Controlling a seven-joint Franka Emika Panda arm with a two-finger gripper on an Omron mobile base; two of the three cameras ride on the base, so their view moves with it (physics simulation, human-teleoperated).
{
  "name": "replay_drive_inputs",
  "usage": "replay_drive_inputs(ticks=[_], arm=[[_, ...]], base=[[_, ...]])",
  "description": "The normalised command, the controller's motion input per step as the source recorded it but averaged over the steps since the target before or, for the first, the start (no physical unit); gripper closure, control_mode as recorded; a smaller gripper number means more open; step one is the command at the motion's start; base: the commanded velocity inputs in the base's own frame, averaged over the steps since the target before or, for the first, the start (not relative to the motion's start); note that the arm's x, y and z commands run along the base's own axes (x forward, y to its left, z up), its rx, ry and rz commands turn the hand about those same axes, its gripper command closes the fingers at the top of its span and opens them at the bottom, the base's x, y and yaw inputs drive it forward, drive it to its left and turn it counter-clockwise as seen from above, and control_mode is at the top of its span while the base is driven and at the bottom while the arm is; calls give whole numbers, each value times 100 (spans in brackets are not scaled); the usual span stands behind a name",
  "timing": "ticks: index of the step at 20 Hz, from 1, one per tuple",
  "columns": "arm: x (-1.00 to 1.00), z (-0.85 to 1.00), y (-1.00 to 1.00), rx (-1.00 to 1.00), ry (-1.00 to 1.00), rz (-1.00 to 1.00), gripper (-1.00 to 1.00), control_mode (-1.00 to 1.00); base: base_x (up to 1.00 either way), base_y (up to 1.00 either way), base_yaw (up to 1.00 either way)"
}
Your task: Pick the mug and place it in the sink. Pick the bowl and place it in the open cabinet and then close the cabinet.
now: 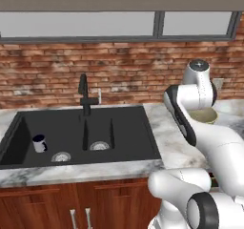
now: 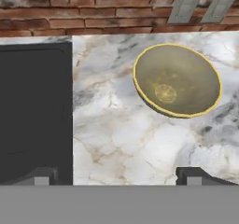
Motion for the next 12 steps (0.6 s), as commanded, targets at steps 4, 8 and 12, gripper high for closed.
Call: replay_drive_inputs(ticks=[4, 8, 12], arm=[[0, 0, 0, 0, 0, 0, -100, 100], [0, 0, 0, 0, 0, 0, -100, 100], [0, 0, 0, 0, 0, 0, -100, 100]], base=[[28, -92, -1], [34, -64, -4], [12, 2, -41]])
